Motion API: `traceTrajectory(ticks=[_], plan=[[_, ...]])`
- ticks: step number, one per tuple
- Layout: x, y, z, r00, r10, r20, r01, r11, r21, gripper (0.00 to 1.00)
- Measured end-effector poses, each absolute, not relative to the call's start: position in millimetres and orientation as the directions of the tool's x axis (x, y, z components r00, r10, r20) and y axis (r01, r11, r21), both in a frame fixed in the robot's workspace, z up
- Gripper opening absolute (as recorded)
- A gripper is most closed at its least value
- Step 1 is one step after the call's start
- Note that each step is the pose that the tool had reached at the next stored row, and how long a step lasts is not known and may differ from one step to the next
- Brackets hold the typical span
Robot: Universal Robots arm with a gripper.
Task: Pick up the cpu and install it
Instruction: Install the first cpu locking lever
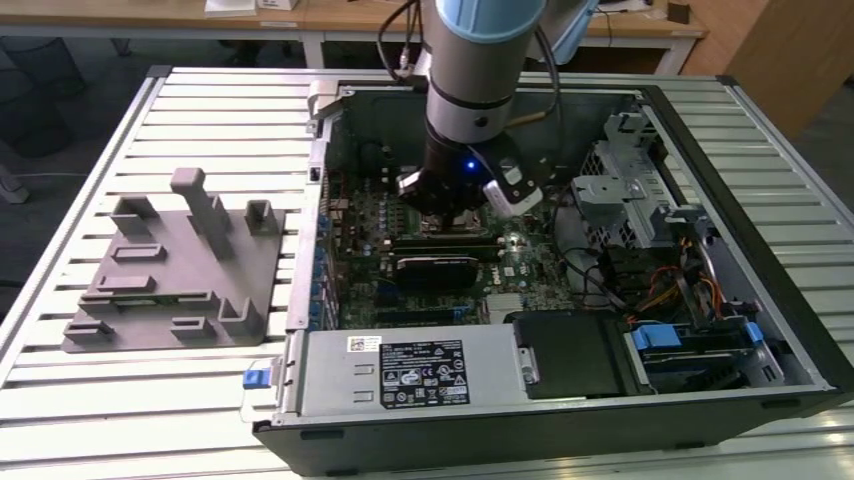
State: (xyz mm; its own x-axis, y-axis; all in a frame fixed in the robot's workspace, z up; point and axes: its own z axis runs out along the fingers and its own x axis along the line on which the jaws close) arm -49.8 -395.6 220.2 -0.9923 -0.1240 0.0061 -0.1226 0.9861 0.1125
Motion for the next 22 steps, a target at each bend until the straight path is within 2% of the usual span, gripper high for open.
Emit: traceTrajectory(ticks=[4, 22], plan=[[-53, -397, 217, -0.992, -0.126, 0.002, -0.124, 0.982, 0.142, 0.11], [-62, -408, 202, -0.992, -0.126, -0.004, -0.125, 0.974, 0.19, 0.11]])
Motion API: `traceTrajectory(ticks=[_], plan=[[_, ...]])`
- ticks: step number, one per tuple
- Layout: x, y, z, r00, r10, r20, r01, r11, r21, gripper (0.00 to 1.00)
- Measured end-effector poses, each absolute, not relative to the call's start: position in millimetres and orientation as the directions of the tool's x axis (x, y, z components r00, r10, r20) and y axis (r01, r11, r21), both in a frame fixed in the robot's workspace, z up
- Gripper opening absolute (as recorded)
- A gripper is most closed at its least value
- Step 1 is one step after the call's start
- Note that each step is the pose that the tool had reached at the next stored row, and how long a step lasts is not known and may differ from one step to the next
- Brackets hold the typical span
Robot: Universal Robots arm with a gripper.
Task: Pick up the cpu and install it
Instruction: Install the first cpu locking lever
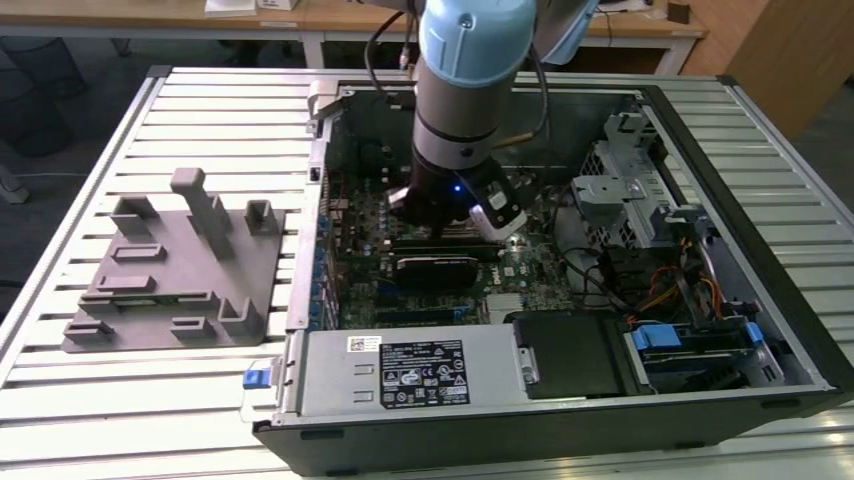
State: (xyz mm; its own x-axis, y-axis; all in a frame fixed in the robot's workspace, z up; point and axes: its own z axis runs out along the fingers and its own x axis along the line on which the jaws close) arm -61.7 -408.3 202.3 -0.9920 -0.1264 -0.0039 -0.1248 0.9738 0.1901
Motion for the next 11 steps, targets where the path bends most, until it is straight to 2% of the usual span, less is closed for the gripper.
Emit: traceTrajectory(ticks=[2, 3, 11], plan=[[-63, -409, 201, -0.992, -0.126, -0.005, -0.125, 0.972, 0.199, 0.11], [-64, -413, 199, -0.992, -0.126, -0.009, -0.125, 0.966, 0.227, 0.11], [-70, -420, 196, -0.992, -0.126, -0.011, -0.125, 0.962, 0.243, 0.11]])
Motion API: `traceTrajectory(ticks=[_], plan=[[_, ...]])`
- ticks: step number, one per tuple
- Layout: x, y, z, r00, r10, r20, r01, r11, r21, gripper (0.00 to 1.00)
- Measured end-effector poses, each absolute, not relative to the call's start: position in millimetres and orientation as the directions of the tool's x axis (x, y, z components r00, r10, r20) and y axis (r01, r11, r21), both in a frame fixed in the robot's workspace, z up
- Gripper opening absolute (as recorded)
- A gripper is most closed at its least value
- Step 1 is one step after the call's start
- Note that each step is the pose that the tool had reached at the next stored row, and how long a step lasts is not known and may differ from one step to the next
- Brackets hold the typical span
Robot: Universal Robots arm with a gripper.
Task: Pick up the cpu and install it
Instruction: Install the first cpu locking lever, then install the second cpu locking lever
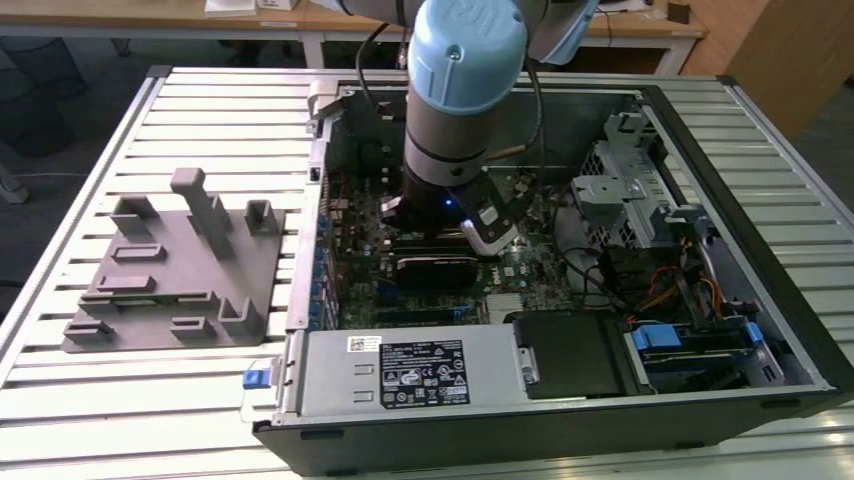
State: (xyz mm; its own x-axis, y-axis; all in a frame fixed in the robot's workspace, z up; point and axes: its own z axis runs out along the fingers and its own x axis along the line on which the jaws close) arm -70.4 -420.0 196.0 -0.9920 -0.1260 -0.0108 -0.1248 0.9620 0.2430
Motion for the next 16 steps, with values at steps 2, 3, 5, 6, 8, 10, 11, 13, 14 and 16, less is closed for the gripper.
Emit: traceTrajectory(ticks=[2, 3, 5, 6, 8, 10, 11, 13, 14, 16], plan=[[-72.0, -421.7, 195.4, -0.992, -0.126, -0.011, -0.125, 0.961, 0.246, 0.11], [-72.5, -422.2, 195.2, -0.992, -0.126, -0.011, -0.125, 0.961, 0.247, 0.11], [-73.2, -422.6, 194.5, -0.992, -0.126, -0.012, -0.125, 0.959, 0.254, 0.11], [-73.5, -422.5, 194.2, -0.992, -0.126, -0.013, -0.125, 0.958, 0.259, 0.11], [-74.1, -422.5, 193.6, -0.992, -0.126, -0.015, -0.125, 0.954, 0.271, 0.11], [-74.6, -422.6, 192.6, -0.992, -0.126, -0.016, -0.125, 0.952, 0.279, 0.11], [-74.9, -422.7, 192.2, -0.992, -0.126, -0.016, -0.125, 0.951, 0.281, 0.11], [-75.9, -422.9, 191.4, -0.992, -0.126, -0.016, -0.125, 0.95, 0.287, 0.11], [-76.3, -422.6, 190.8, -0.992, -0.126, -0.017, -0.125, 0.948, 0.292, 0.11], [-77.6, -422.7, 190.1, -0.992, -0.126, -0.018, -0.125, 0.947, 0.297, 0.11]])
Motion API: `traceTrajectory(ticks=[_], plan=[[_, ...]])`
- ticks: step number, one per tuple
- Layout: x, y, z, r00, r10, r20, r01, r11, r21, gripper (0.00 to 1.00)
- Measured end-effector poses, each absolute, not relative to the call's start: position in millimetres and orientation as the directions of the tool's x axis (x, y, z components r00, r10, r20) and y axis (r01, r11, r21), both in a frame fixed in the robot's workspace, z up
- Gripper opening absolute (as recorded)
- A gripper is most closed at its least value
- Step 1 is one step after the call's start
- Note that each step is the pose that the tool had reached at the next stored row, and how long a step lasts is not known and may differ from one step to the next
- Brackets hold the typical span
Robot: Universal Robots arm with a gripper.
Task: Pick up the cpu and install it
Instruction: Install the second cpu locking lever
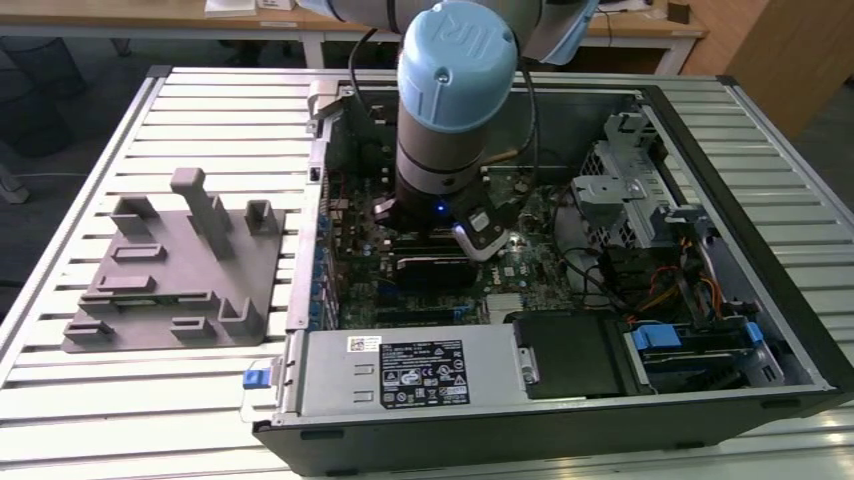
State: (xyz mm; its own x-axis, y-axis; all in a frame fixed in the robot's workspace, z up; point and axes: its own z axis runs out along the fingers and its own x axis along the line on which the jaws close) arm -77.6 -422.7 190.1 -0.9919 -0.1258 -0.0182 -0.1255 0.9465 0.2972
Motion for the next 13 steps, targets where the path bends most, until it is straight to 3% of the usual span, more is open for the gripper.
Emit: traceTrajectory(ticks=[13], plan=[[-82.2, -422.9, 186.8, -0.992, -0.127, -0.02, -0.127, 0.941, 0.312, 0.11]])
